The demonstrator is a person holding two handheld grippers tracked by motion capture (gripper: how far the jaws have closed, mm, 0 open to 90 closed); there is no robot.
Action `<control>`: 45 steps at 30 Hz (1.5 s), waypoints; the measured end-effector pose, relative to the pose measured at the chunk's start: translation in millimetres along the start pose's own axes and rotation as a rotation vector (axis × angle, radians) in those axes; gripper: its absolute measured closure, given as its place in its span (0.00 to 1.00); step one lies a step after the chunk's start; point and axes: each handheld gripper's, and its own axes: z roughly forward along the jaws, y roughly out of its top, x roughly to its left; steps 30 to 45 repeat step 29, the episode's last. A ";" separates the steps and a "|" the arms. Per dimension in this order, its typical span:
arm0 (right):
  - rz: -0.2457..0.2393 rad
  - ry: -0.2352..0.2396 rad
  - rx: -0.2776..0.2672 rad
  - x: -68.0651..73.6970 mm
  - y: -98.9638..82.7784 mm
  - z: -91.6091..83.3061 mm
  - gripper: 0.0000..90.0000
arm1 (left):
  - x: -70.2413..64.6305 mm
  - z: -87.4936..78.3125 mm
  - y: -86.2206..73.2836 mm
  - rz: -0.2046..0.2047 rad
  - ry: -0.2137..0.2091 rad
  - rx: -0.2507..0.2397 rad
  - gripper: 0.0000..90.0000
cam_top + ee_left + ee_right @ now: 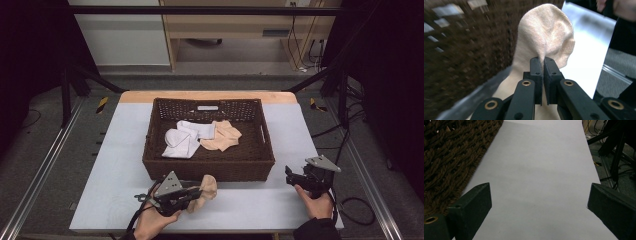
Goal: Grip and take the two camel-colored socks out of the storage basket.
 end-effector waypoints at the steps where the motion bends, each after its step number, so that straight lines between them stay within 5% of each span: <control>1: -0.001 0.000 0.001 0.0 -0.1 0.2 0.06 | -0.4 3.9 -2.0 0.003 -0.001 0.013 0.95; 5: -0.003 -0.003 0.005 -0.3 -0.5 0.7 0.06 | -2.4 15.6 -7.2 0.023 -0.003 0.052 0.92; 12: -0.014 -0.002 0.014 1.7 -1.5 1.9 0.06 | -0.6 10.5 -6.4 0.010 0.023 0.010 0.68; 21: 0.000 -0.007 0.004 -0.6 -1.7 0.0 0.06 | 15.8 -18.4 -7.6 -0.014 0.143 -0.059 0.45; 29: 0.004 -0.011 0.000 -3.4 -2.1 -0.9 0.06 | 35.7 -45.6 -22.7 -0.069 0.245 -0.073 0.41; 45: 0.004 -0.011 0.000 -3.4 -2.1 -0.9 0.06 | 35.7 -45.6 -22.7 -0.069 0.245 -0.073 0.41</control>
